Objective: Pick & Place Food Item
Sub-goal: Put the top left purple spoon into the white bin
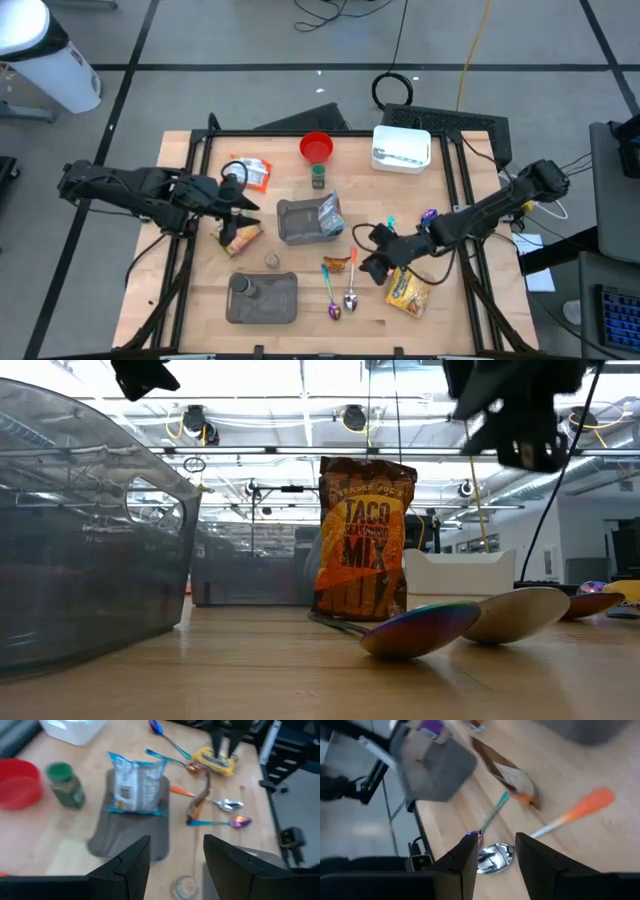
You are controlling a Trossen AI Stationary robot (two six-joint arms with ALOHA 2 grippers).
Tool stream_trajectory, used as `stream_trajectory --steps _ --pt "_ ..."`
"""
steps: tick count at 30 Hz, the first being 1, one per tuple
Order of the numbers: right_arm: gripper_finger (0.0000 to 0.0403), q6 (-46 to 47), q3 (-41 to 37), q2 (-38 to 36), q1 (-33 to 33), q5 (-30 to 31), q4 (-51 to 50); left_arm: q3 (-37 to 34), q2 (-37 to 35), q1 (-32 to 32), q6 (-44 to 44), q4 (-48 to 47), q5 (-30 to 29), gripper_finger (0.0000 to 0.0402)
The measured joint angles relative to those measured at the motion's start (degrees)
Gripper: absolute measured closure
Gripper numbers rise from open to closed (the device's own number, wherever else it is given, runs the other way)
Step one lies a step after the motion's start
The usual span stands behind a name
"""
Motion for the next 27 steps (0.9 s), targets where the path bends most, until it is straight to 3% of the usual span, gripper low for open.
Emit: stream_trajectory --steps 3,10,16,21,27 --pt "0.0285 -5.58 4.77 -0.58 -0.79 0.04 -5.14 0.0 -0.98 0.04 0.21 -0.79 -3.38 0.021" --pt "0.0298 -20.39 21.19 -0.2 -1.41 0.09 -30.03 -0.02 -0.66 1.54 0.18 0.84 -10.88 0.021" --pt "0.0305 -32.69 32.86 3.91 1.84 0.44 -40.94 -0.02 -0.65 4.86 -4.15 3.99 -13.77 0.0211" --pt "0.0309 -41.9 36.95 9.54 6.68 0.69 -49.09 -0.02 -0.63 7.58 -6.73 4.85 -14.56 0.021" --pt "0.031 -45.35 35.22 14.11 9.59 6.31 -58.36 0.02 0.07 9.52 -9.14 4.67 -15.16 0.0211"
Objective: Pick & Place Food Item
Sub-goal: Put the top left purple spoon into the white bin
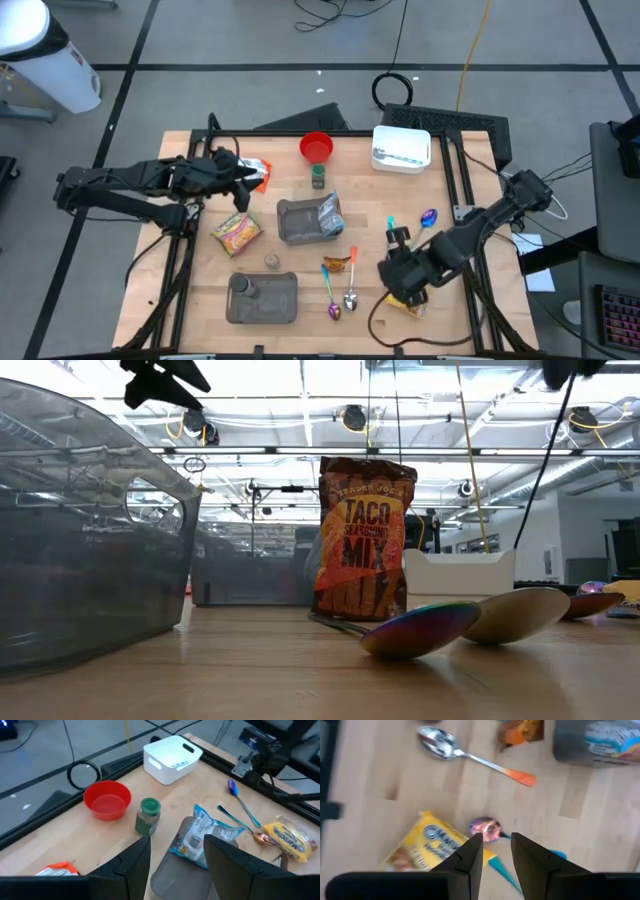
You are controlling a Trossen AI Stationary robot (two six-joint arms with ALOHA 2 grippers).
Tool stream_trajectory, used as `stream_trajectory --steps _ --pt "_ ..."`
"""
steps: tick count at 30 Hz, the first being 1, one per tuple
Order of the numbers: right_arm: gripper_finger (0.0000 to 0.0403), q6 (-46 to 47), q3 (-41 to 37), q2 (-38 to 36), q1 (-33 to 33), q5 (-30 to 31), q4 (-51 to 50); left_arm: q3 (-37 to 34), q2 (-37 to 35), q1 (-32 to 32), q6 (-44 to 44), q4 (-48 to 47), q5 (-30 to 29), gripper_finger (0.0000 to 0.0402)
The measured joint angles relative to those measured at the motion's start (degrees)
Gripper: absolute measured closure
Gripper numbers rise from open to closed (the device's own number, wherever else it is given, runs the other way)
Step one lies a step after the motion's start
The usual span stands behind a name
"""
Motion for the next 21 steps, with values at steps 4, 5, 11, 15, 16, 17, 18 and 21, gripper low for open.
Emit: stream_trajectory --steps 4,5,11,15,16,17,18,21 --pt "0.0306 3.21 -2.37 1.35 -0.79 0.65 1.63 -0.02 1.35 0.38 -0.3 -0.23 0.03 0.0211" --pt "0.0302 3.73 -3.04 1.45 -0.97 -0.47 2.82 0.0 1.73 0.38 -0.36 -0.21 0.04 0.0211" --pt "0.0252 9.15 -6.34 1.4 -1.62 -4.51 11.31 0.0 4.49 0.38 0.46 -0.39 2.1 0.0211" --pt "0.0213 12.28 -9.05 1.4 -1.46 -6.18 14.51 0.0 5.38 0.38 0.53 -0.25 4.43 0.0211" --pt "0.0207 12.24 -9.96 1.4 -1.43 -6.62 15.1 0.0 5.39 0.38 0.71 -0.24 4.59 0.0211" --pt "0.0201 12.33 -10.72 1.42 -1.25 -6.55 15.33 0.0 5.39 0.38 0.9 -0.24 4.61 0.0211" --pt "0.0197 12.78 -11.5 1.45 -1.13 -6.42 15.28 0.0 5.35 0.38 0.98 -0.22 4.61 0.0211" --pt "0.0194 14.57 -13.46 1.39 -1.01 -6.27 15.69 0.0 4.84 0.38 1.66 -0.24 4.7 0.0211"
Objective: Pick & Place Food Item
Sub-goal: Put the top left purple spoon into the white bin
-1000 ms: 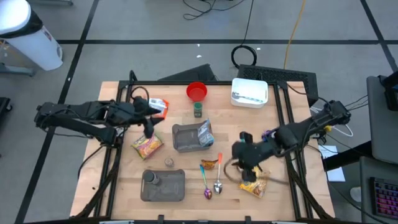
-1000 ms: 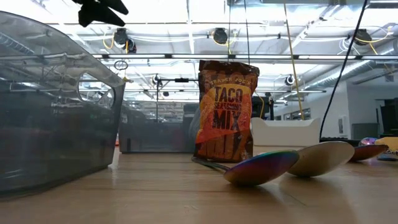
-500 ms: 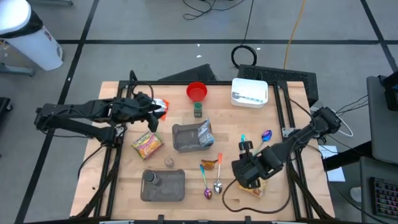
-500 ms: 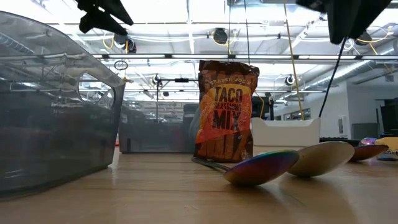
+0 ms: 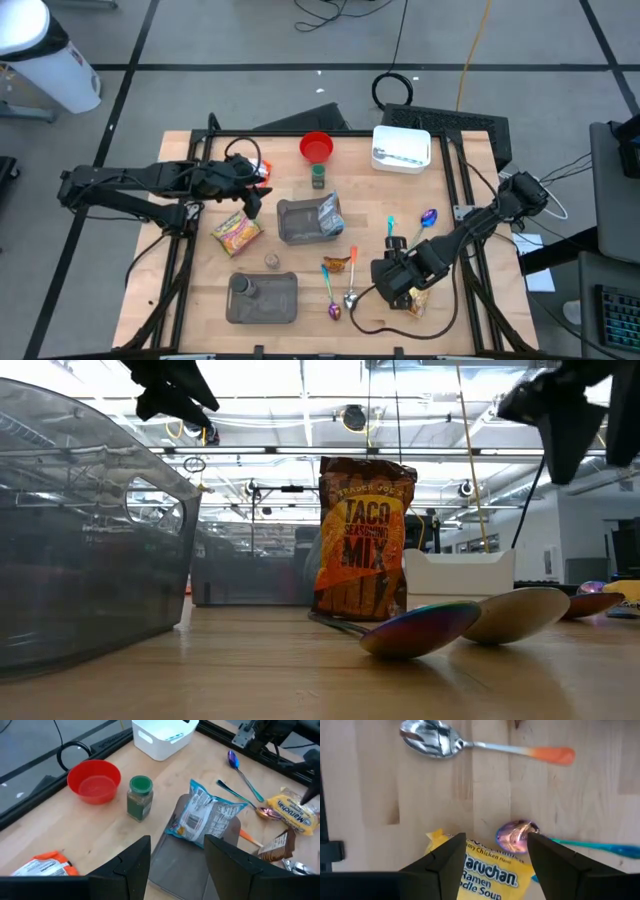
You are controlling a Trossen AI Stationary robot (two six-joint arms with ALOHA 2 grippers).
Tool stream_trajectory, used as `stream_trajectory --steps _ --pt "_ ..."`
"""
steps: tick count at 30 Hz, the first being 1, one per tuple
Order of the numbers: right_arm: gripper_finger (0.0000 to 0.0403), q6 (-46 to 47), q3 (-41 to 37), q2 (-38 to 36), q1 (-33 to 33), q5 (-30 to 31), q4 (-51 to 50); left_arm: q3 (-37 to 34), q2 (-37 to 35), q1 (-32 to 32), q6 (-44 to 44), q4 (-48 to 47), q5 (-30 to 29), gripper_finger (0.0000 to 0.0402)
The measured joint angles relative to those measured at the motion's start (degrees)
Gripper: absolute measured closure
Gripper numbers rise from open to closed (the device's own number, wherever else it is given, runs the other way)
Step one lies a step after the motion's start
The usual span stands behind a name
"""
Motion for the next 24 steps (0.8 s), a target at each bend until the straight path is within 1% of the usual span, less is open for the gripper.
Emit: stream_trajectory --steps 6,9,13,18,22,24 --pt "0.0206 3.44 -5.96 0.01 0.14 1.41 6.34 0.0 -1.13 0.0 0.17 -0.04 0.0 0.0211" --pt "0.0214 3.8 -7.71 0.01 0.2 1.42 6.83 0.0 -1.21 0.0 0.17 -0.24 0.02 0.0211" --pt "0.0223 3.84 -9.4 -0.01 0.2 1.44 7.13 0.0 -1.26 0.0 0.3 -0.2 1.35 0.0211" --pt "0.0232 3.74 -11.32 0.16 0.2 1.44 10.61 0.0 -1.26 0.0 0.28 -0.21 1.51 0.0211" --pt "0.0234 2.94 -11.32 2.16 0.15 1.15 10.58 0.0 -1.26 0.0 0.27 -0.2 1.51 0.0211" --pt "0.0234 2.17 -11.32 3.62 0.12 -0.33 11.29 0.0 -1.26 0.0 0.26 -0.2 1.53 0.0211"
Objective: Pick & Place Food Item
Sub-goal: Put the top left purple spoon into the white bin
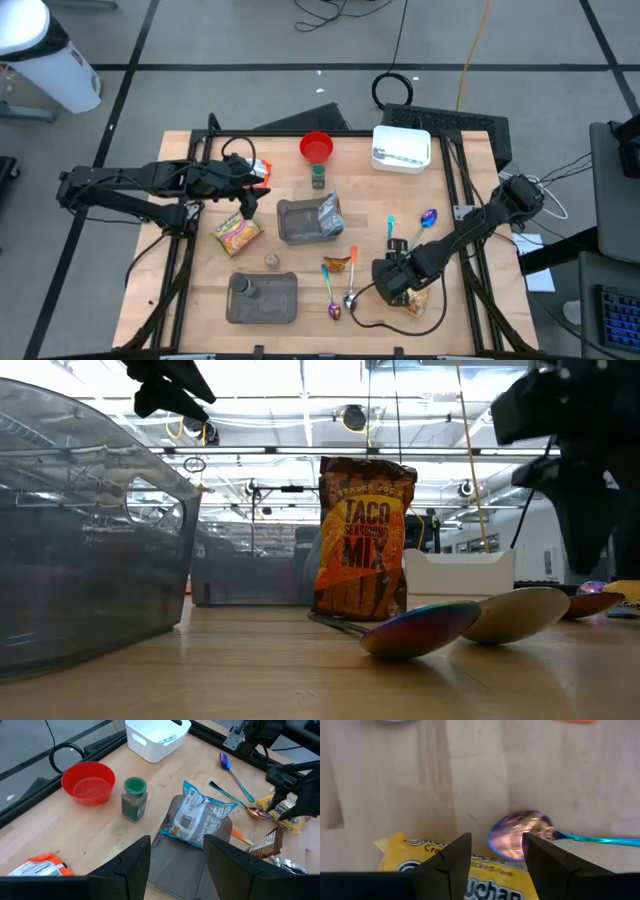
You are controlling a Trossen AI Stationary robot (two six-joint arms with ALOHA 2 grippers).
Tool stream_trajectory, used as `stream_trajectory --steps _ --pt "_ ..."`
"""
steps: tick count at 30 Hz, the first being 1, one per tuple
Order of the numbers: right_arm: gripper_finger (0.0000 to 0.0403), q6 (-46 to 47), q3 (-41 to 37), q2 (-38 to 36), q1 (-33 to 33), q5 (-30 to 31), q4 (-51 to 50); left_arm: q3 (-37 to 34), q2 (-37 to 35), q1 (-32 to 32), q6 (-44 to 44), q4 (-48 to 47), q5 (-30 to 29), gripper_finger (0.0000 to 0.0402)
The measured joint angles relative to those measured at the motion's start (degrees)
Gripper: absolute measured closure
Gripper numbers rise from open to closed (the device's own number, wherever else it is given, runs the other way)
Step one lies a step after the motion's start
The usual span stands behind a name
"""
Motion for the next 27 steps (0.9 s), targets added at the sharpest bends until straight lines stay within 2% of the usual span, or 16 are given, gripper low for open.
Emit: stream_trajectory --steps 5,17,21,27 --pt "0.0234 -0.34 -0.02 3.0 0.07 -1.17 -1.18 0.0 0.0 0.0 -0.04 0.0 0.0 0.0211" --pt "0.0237 4.14 -0.02 4.02 -0.04 6.11 -3.21 0.0 0.0 0.0 -0.09 -0.02 -0.02 0.0211" --pt "0.0265 4.18 -0.02 4.02 -0.04 6.38 -3.58 0.0 0.0 0.0 -0.09 -0.02 -0.01 0.0211" --pt "0.0342 4.2 -0.02 4.02 -0.04 6.6 -3.63 0.0 0.0 0.0 -0.09 -0.02 -0.02 0.0211"
